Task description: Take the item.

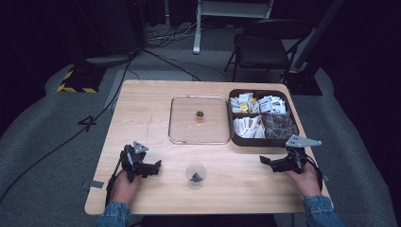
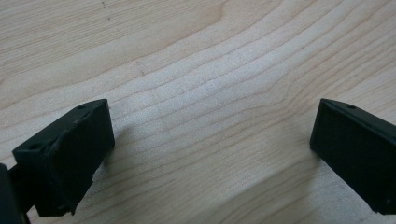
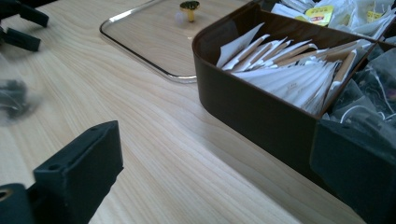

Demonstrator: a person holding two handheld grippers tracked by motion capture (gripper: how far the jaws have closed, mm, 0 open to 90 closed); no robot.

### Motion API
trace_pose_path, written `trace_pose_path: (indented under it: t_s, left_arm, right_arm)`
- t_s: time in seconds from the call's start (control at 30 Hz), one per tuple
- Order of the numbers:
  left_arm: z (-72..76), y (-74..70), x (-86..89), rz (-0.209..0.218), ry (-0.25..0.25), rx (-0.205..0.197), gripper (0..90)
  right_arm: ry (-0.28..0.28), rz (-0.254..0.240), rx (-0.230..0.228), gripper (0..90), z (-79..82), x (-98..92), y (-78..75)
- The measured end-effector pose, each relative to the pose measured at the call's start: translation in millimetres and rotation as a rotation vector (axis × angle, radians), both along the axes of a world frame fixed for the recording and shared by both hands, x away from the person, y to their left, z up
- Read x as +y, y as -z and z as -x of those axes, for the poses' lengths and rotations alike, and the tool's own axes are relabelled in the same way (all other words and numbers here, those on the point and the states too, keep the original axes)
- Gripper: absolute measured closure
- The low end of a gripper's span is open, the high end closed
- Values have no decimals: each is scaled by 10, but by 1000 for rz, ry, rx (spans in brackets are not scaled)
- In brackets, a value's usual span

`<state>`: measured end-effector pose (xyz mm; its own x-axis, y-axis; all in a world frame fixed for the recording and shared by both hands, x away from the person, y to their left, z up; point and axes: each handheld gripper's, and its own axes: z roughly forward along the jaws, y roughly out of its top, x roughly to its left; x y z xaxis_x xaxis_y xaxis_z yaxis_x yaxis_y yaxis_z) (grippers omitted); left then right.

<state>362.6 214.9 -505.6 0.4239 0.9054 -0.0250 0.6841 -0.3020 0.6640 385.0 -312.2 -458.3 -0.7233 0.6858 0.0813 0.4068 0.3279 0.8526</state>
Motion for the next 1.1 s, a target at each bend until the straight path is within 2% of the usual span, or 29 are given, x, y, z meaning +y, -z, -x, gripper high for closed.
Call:
trace_pose_path:
  t_s: [0.27, 0.37, 0.47, 0.6, 0.63, 0.77, 0.87, 0.9, 0.97, 1.0, 1.03, 1.1]
  left_arm:
    - [0, 0, 0, 0, 0, 0, 1]
    - [0, 0, 0, 0, 0, 0, 1]
    - [0, 0, 0, 0, 0, 0, 1]
    - [-1, 0, -1, 0, 0, 0, 1]
    - [-1, -1, -1, 0, 1, 1, 1]
    - [-2, -2, -1, 0, 1, 2, 1]
    - [-2, -2, -1, -1, 1, 2, 1]
    - [-2, -2, -2, -1, 1, 2, 1]
    - [-2, -2, -2, 0, 1, 2, 1]
    - [-2, -1, -2, 0, 1, 2, 1]
    - [-2, -2, -2, -1, 1, 2, 1]
    - [-2, -1, -1, 0, 2, 2, 1]
  right_arm:
    - [11, 32, 22, 0, -36, 36, 199]
    - [6, 58, 49, 0, -38, 65, 291]
    - [-3, 83, 57, 0, -24, 97, 339]
    - [-11, 106, 54, 0, -6, 138, 378]
    - [-20, 132, 49, 0, 6, 170, 402]
    - [-27, 142, 54, 0, 16, 200, 424]
    - [-29, 156, 39, 0, 27, 220, 439]
    - [-33, 184, 60, 0, 26, 237, 451]
    - [-35, 194, 72, 0, 27, 246, 457]
    - [-39, 216, 107, 0, 25, 264, 472]
    - [-35, 235, 101, 0, 31, 274, 473]
    - [-34, 235, 101, 0, 32, 276, 473]
